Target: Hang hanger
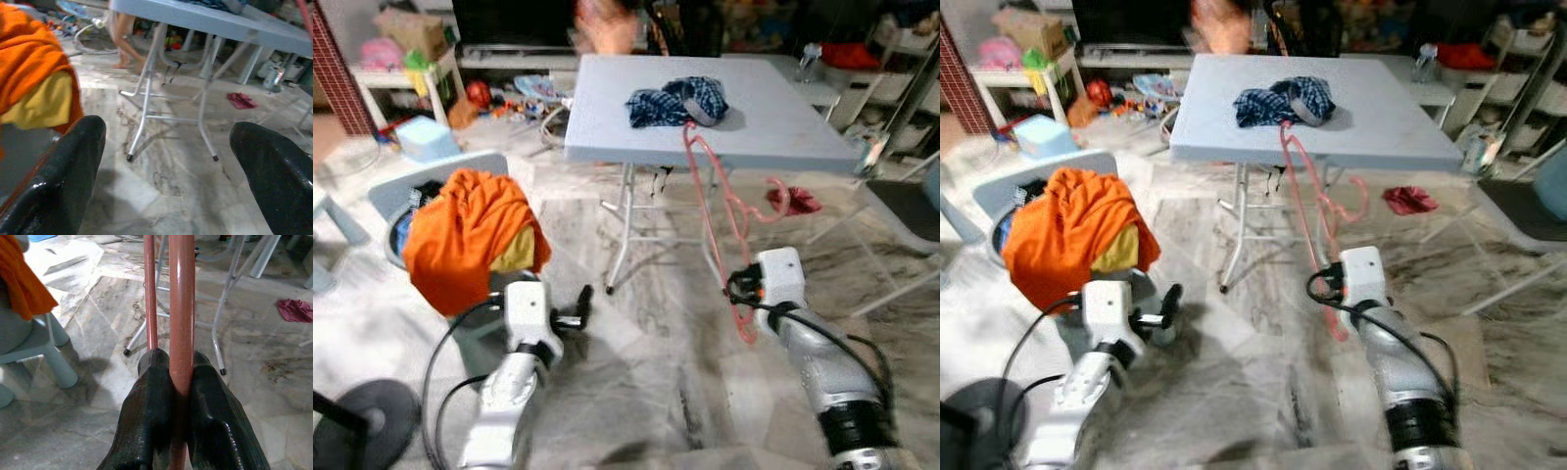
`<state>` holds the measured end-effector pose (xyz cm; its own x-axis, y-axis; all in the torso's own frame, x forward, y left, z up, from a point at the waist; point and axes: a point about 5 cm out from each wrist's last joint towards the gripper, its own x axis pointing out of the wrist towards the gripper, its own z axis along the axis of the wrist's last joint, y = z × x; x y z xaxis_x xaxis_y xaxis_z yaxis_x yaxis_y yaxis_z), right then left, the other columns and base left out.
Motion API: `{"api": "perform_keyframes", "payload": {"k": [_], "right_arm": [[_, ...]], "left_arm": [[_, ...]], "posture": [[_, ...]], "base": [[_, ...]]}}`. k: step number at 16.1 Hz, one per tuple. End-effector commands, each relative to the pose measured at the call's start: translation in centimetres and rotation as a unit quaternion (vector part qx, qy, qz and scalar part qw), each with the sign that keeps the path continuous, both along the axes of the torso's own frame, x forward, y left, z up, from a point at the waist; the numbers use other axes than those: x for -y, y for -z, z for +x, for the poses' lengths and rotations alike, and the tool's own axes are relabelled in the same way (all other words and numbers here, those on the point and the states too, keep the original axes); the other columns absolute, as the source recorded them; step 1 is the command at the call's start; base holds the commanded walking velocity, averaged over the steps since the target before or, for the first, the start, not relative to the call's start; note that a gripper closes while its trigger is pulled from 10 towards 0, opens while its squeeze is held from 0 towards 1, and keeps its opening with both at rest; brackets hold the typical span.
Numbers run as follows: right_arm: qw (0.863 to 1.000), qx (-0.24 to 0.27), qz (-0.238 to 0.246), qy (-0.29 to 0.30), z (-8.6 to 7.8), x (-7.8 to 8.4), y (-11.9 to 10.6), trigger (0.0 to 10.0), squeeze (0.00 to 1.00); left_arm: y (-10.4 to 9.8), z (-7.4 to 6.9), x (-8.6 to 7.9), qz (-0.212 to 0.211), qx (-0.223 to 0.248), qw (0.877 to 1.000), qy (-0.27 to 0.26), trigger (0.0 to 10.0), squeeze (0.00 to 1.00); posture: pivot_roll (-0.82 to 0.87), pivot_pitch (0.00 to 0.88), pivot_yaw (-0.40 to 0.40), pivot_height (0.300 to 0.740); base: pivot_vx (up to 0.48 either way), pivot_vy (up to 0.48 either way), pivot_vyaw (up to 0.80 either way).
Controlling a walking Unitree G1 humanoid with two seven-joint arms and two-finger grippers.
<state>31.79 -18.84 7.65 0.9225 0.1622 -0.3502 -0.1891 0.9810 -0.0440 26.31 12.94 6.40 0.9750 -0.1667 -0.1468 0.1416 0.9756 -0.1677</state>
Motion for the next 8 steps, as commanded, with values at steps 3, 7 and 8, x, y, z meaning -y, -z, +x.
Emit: {"api": "perform_keyframes", "payload": {"k": [3, 7, 8], "right_arm": [[0.999, 0.019, -0.008, 0.029, 0.55, 0.78, -1.02, 10.0, 0.00], [0.999, 0.015, -0.006, 0.036, 0.57, 0.72, -0.89, 10.0, 0.00], [0.999, 0.015, -0.007, 0.036, 0.55, 0.69, -0.85, 10.0, 0.00]], "left_arm": [[-0.58, 0.20, -0.21, -0.011, 0.012, 1.000, 0.000, 10.0, 0.00], [-0.80, 0.36, -0.39, -0.019, 0.015, 1.000, 0.002, 10.0, 0.00], [-0.80, 0.35, -0.41, -0.020, 0.015, 1.000, 0.001, 10.0, 0.00]], "posture": [[-0.08, 0.000, -0.068, 0.740], [-0.08, 0.000, -0.060, 0.740], [-0.08, 0.000, -0.060, 0.740]], "base": [[0.000, 0.000, 0.00], [0.000, 0.000, -0.77], [0.000, 0.000, -0.80]]}}
